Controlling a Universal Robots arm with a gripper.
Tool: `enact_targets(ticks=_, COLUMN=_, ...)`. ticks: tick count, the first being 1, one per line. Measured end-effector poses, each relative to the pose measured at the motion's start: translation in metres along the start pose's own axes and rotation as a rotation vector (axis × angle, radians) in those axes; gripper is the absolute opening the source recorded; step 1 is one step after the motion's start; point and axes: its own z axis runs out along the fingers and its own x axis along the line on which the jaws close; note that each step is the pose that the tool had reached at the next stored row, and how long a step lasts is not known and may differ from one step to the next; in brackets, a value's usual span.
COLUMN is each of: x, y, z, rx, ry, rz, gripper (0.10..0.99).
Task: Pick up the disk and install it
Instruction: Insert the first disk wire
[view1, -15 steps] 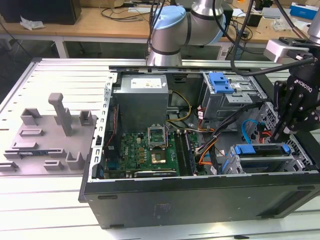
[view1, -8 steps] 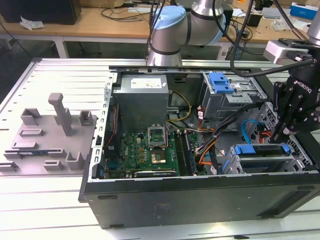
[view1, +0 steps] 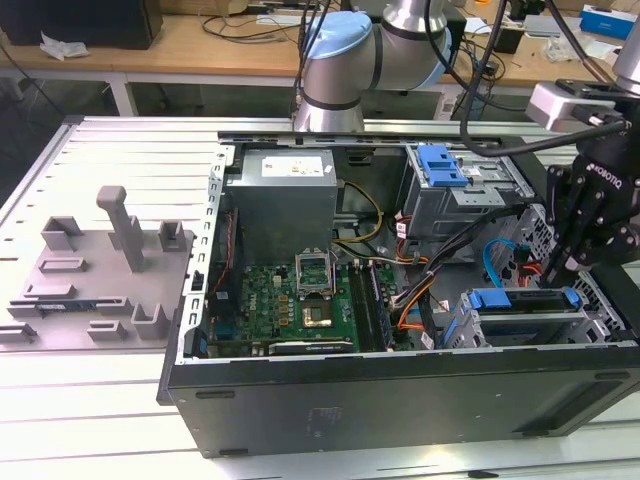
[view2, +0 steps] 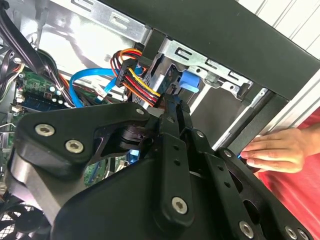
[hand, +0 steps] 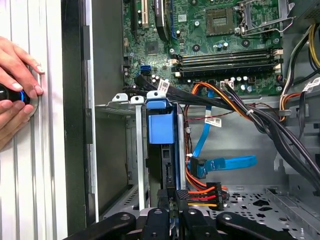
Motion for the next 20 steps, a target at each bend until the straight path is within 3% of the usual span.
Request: enact_targets(ticks=20, x=-0.0005, y=-0.0002, z=0.0064, rx=0.000, ry=0.0000, rz=0.000, gripper=0.169)
